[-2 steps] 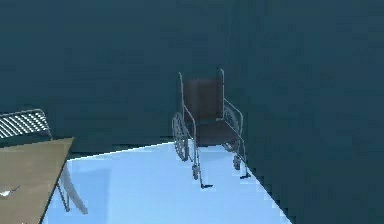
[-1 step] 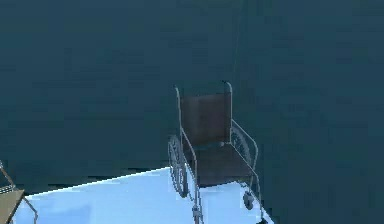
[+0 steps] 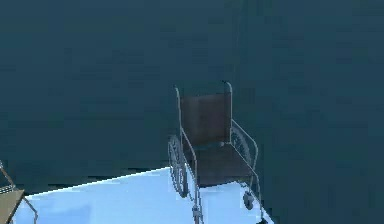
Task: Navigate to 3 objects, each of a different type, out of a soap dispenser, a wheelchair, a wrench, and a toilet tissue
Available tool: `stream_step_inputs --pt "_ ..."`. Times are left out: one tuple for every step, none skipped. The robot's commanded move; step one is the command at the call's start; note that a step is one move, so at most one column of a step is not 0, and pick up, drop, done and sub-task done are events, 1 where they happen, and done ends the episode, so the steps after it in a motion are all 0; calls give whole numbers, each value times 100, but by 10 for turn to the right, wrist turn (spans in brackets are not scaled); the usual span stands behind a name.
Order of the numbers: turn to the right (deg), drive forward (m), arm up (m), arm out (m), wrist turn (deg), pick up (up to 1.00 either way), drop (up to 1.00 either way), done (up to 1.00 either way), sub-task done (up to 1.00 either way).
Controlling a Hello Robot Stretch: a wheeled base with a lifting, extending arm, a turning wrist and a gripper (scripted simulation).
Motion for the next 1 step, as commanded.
stream_step_inputs --pt "450 0 0 0 0 0 0 0 0"
